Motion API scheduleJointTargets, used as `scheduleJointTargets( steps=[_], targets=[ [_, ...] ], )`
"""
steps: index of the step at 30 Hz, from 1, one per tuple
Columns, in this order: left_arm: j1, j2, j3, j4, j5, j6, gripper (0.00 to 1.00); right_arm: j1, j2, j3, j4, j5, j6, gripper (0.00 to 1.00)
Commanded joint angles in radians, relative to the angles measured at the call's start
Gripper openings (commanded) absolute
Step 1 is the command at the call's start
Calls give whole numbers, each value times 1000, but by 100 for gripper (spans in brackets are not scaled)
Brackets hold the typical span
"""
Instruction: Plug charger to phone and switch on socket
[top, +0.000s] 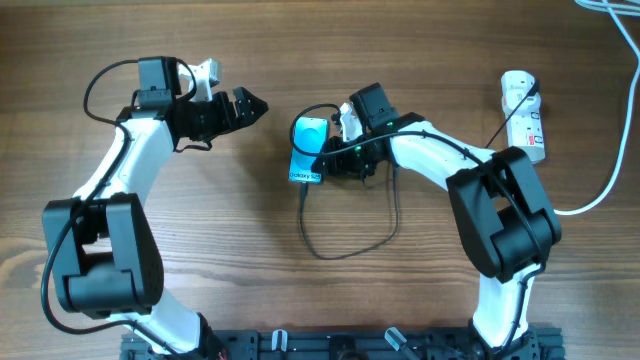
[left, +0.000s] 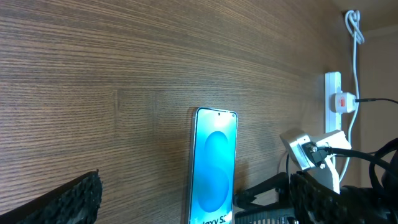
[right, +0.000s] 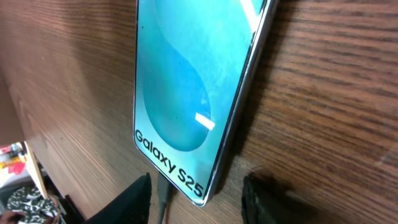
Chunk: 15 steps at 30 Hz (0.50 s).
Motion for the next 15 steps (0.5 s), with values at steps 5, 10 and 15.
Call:
scheduleJointTargets(
  steps=[5,10,15],
  targets=[
    [6,-14,-1,-1,2,9,100,-2,-151,26,-54,21,-95,54],
    [6,-14,-1,-1,2,9,100,-20,-233,26,-124,51,-113,4],
    [6,-14,-1,-1,1,9,100,-80,-311,82,-177,58,-54,4]
  ],
)
